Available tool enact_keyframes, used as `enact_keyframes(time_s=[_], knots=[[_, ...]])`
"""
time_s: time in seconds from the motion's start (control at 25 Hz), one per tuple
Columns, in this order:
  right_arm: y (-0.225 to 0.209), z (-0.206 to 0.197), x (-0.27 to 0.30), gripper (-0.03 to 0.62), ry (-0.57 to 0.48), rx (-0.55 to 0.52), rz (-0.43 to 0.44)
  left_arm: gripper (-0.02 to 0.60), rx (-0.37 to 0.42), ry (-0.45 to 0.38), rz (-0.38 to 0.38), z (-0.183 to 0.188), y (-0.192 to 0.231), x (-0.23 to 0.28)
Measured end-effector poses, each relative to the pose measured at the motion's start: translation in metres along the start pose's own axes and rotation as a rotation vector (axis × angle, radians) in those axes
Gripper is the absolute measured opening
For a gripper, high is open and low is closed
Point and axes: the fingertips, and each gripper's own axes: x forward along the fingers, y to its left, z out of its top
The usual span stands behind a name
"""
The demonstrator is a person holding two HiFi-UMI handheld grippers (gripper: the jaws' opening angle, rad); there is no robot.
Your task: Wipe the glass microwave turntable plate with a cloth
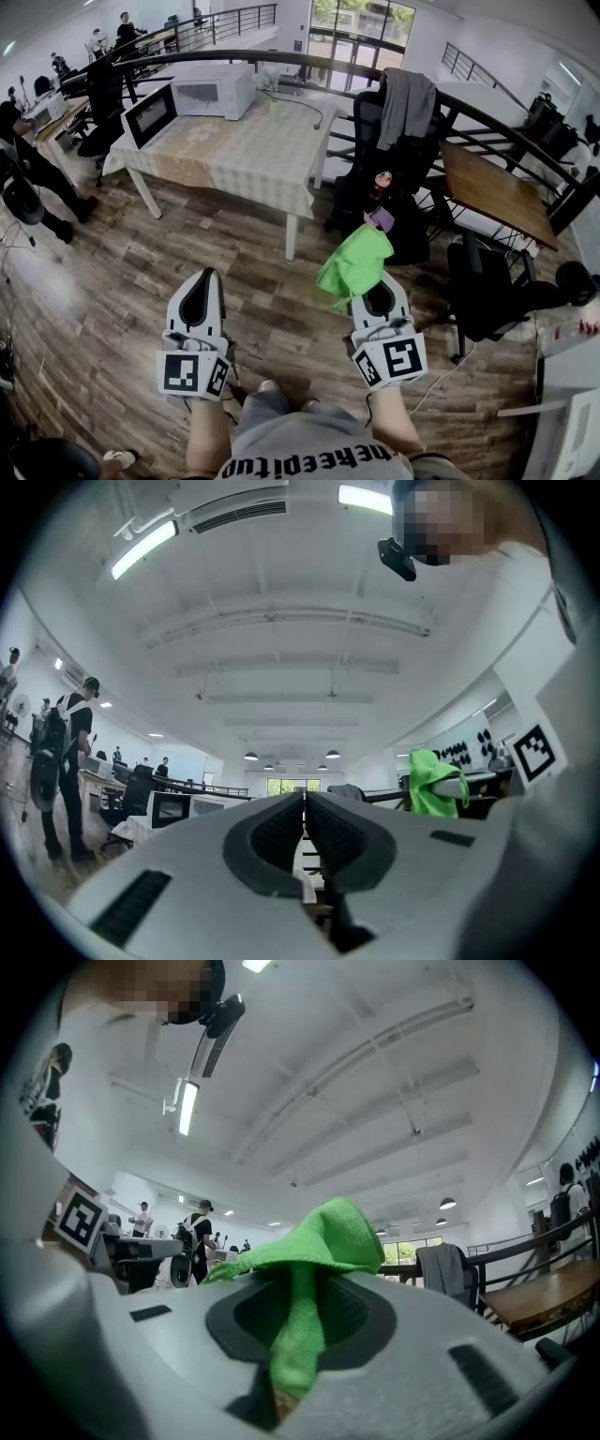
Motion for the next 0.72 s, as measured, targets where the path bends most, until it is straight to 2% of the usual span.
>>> enact_keyframes(time_s=[0.44,0.72], knots=[[0.007,-0.001,0.003,0.061,0.003,0.01,0.008,0.011,0.007,-0.006,0.016,0.005,0.008,-0.005],[0.013,-0.007,0.025,0.061,0.003,0.015,-0.012,0.011,0.008,-0.014,0.0,0.0,0.03,0.007]])
